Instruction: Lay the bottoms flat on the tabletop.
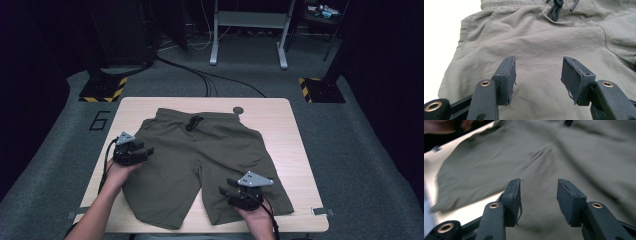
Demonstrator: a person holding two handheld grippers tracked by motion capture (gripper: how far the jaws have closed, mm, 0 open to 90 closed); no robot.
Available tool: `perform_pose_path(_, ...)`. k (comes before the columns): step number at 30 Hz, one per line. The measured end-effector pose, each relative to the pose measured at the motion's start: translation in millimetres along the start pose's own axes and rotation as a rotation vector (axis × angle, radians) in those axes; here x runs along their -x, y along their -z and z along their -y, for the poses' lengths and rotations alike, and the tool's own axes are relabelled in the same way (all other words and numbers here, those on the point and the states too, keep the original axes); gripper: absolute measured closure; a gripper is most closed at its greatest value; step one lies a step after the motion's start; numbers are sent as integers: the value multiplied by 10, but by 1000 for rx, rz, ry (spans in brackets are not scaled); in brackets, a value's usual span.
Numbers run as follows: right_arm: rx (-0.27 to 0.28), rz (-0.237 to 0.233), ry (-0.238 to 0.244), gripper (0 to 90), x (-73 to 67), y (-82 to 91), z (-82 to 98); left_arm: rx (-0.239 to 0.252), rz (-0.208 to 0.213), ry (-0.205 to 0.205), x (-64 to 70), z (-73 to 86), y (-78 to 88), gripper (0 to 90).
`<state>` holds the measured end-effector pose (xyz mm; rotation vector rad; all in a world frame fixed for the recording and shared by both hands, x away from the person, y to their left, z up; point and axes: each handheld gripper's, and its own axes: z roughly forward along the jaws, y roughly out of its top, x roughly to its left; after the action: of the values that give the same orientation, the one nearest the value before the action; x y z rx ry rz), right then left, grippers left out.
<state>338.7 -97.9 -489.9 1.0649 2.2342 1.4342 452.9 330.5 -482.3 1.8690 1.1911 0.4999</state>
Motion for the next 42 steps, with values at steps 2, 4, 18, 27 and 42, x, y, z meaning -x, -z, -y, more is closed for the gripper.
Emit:
perform_pose_path(2, 4, 15, 26, 601, 107, -58, -13, -17, 4, 7, -46, 23, 34, 437)
perform_pose_path(4, -16, 31, 37, 624, 202, -148, -13, -35, 3, 8, -94, 53, 61, 416)
perform_pose_path(18, -196, 80, 113, 513, 741, -982, -285, -91, -42, 82, -507, 411, 211, 364)
perform_pose_path(27, -199, 154, 83, 499, 1090, -1098, -365, -55, -38, 108, -507, 401, 205, 360)
perform_pose_path(42, -102, 184, 12, 531, 1163, -835, -400, -62, 18, 78, -38, 304, 183, 372)
